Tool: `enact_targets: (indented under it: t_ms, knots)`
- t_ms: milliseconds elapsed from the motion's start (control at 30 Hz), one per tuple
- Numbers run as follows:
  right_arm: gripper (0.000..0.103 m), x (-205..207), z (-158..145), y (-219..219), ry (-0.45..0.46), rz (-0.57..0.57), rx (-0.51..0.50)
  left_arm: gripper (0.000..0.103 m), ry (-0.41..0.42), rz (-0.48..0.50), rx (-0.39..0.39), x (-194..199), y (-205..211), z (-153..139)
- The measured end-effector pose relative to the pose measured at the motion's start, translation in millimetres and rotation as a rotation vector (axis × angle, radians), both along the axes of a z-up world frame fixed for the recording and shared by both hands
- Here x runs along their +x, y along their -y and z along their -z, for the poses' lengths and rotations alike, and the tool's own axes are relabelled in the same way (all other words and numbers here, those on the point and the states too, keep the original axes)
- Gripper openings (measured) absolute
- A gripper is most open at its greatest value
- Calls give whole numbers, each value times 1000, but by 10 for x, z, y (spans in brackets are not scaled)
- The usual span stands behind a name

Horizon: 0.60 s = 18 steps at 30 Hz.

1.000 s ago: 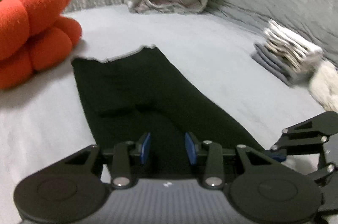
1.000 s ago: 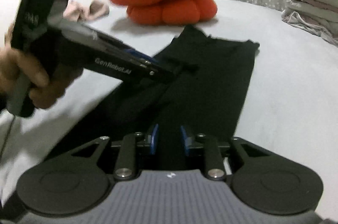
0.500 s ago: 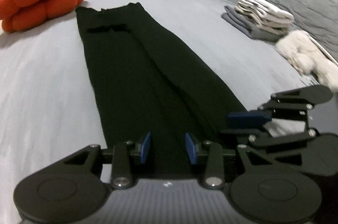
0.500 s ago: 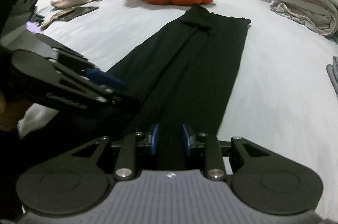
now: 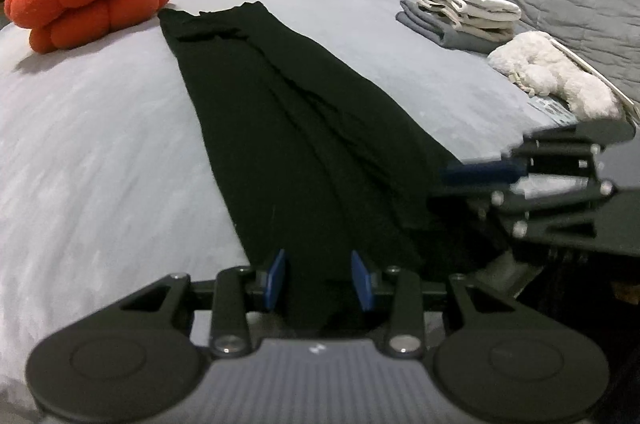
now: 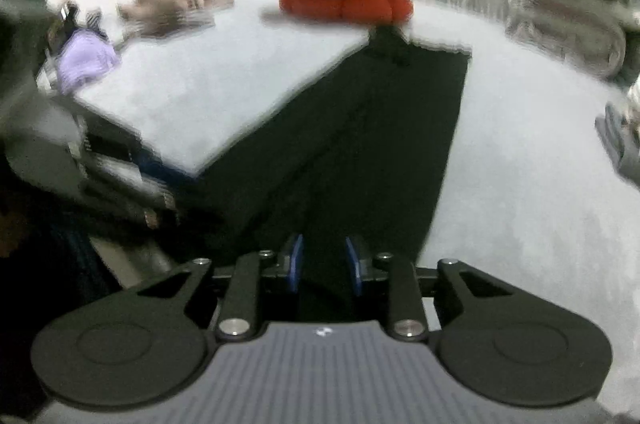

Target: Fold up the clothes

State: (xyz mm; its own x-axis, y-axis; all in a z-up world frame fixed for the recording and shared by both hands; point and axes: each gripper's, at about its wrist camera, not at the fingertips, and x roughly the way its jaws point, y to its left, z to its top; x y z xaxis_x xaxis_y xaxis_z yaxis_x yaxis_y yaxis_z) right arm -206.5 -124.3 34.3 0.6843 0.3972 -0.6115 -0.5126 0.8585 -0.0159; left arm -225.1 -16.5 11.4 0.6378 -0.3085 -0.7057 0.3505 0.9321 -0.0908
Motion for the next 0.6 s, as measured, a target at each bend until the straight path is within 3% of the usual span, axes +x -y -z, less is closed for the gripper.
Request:
enact_targets:
  t_ms: [133,300,500,567,600]
  knots:
    - [26,104,209,-129,-77,-7,14,38,12,16,-5,-86,-16,-8]
    - [23,49,91,-31,-70,-3,42,38,18,58,-42,-192,-52,-29]
    - [25,88,60,39,-149,5,284,38,20,50,-65,-205,-79,-18]
    - [25,131,129,-44,-189,3,290,38,20,57,-62,-218,-83,-21]
    - [17,144,170,-84,-198,5,269,38,20,61,-59,-223,-87,-23]
